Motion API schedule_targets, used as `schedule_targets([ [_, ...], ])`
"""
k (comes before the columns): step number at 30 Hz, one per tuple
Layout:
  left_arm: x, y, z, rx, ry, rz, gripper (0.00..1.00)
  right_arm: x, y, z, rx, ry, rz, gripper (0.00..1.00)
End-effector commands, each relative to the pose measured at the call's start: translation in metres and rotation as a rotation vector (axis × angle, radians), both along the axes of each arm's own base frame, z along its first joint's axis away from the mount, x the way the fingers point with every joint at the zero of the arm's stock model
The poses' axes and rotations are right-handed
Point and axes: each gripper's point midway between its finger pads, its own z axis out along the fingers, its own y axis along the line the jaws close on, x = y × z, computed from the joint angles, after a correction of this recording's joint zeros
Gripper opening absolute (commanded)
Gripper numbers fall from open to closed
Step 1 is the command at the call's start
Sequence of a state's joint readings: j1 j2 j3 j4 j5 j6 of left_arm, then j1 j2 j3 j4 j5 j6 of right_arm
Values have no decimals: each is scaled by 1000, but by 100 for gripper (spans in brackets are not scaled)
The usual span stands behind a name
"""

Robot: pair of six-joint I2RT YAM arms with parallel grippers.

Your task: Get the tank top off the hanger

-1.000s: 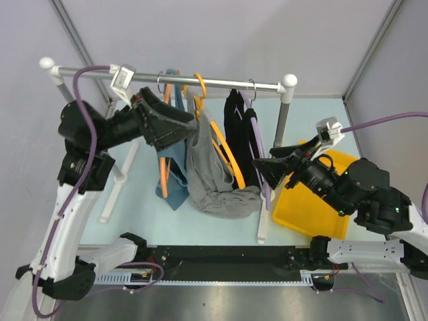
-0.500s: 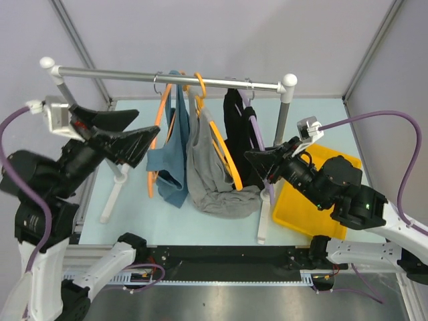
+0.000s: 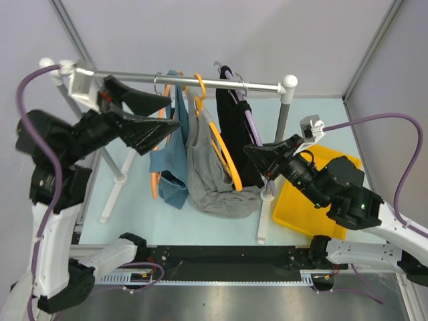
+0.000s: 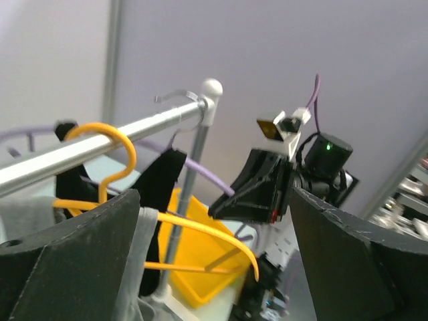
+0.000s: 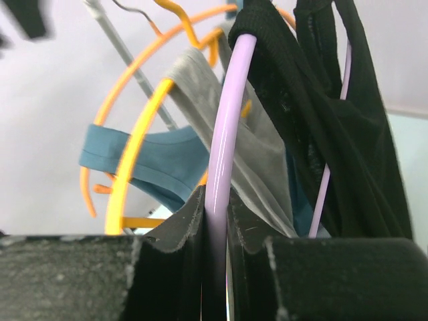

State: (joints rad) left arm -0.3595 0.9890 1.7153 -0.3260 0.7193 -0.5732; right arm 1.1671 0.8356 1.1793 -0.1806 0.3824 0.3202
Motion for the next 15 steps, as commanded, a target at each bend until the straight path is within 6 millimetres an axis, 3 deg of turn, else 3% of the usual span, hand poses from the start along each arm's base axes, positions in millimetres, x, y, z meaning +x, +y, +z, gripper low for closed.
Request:
schedule_targets([
  [1, -18, -19, 0, 12, 39, -188, 98, -18, -19, 76, 236, -163, 49, 0],
  [7, -48, -57, 5, 3, 12, -404, 90, -40, -32, 88, 287, -168, 133, 0],
  [15, -46, -84, 0, -5, 42, -414, 86, -59, -58, 63, 230, -54, 181, 0],
])
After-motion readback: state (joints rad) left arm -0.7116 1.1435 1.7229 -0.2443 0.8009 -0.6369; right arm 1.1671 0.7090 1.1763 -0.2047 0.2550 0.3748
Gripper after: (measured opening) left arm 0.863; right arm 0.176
